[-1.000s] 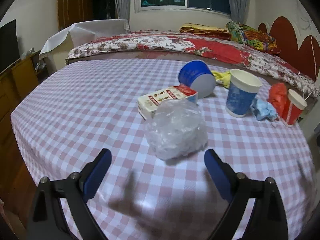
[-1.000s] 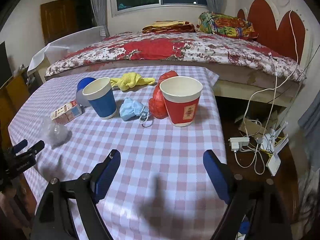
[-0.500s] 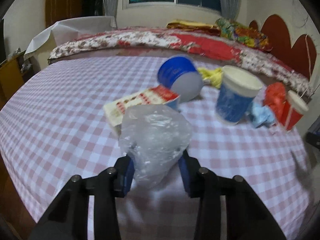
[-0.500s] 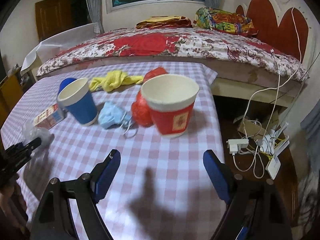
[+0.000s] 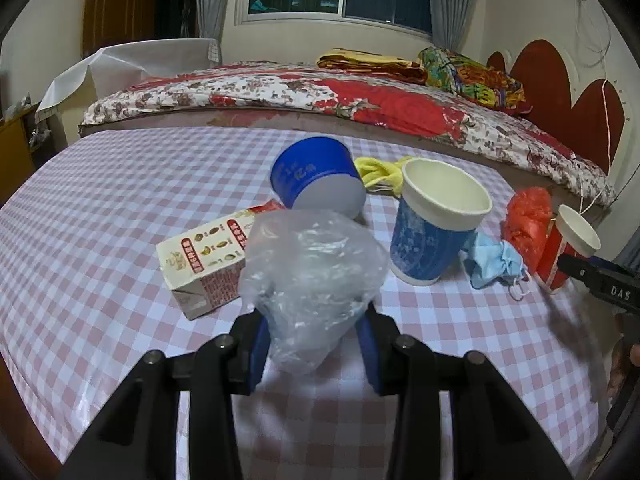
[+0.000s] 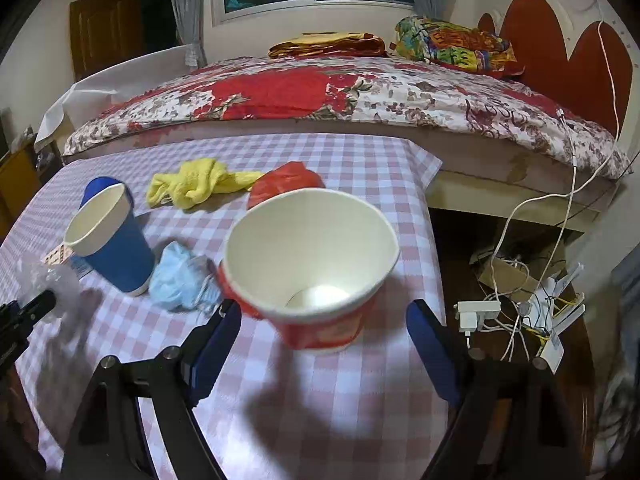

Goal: Collect trash
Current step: 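Grasp the clear plastic bag with the left tool while the right tool approaches the red paper cup, then close the right tool on the rim of the red paper cup, then carry the plastic bag and red cup over the black bin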

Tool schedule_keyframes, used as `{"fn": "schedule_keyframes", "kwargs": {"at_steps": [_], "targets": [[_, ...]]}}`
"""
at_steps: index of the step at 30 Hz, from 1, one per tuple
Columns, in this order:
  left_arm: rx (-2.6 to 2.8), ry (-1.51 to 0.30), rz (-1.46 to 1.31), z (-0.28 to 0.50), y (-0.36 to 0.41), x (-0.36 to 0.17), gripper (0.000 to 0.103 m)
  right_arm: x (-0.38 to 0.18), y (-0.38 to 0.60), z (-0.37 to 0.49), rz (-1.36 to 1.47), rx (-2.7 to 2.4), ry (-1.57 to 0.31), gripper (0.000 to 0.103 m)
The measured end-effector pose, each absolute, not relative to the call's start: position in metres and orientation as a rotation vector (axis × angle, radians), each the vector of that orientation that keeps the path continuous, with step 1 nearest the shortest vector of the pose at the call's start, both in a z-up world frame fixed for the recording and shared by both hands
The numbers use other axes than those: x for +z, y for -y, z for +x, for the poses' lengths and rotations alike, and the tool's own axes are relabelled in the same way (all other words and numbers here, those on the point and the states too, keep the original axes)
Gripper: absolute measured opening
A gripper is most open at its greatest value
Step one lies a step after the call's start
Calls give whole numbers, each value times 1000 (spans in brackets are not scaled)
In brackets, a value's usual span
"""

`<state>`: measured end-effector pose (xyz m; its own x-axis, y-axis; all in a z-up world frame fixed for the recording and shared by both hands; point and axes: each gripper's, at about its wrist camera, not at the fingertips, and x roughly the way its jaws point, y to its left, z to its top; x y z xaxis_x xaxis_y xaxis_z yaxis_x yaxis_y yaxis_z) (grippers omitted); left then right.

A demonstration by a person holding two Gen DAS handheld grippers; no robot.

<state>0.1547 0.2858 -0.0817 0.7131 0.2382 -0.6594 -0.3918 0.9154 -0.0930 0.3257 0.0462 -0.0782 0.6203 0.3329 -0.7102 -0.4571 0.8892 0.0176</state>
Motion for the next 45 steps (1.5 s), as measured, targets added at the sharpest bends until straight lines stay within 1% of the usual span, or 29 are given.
{"fn": "schedule_keyframes", "kwargs": {"at_steps": [10, 11, 12, 13, 15, 26, 32, 45], "targets": [[363, -698, -227, 161, -284, -82, 41, -79, -52, 330, -190, 479, -762, 80], [364, -698, -223, 162, -283, -82, 41, -80, -52, 330, -190, 478, -764, 73], [364, -697, -221, 163, -283, -81, 40, -80, -52, 330, -190, 477, -768, 63], [363, -700, -218, 163, -282, -81, 40, -79, -51, 330, -187, 478, -768, 63], [363, -697, -214, 162, -281, -79, 40, -76, -49, 327, -183, 479, -763, 59], [334, -681, -195, 146, -262, -64, 40, -58, -31, 280, -198, 481, -720, 54], [298, -678, -183, 138, -245, -56, 40, -40, -16, 252, -178, 487, -696, 54], [154, -680, -129, 135, -176, -44, 40, -28, 58, 206, -135, 384, -689, 54]]}}
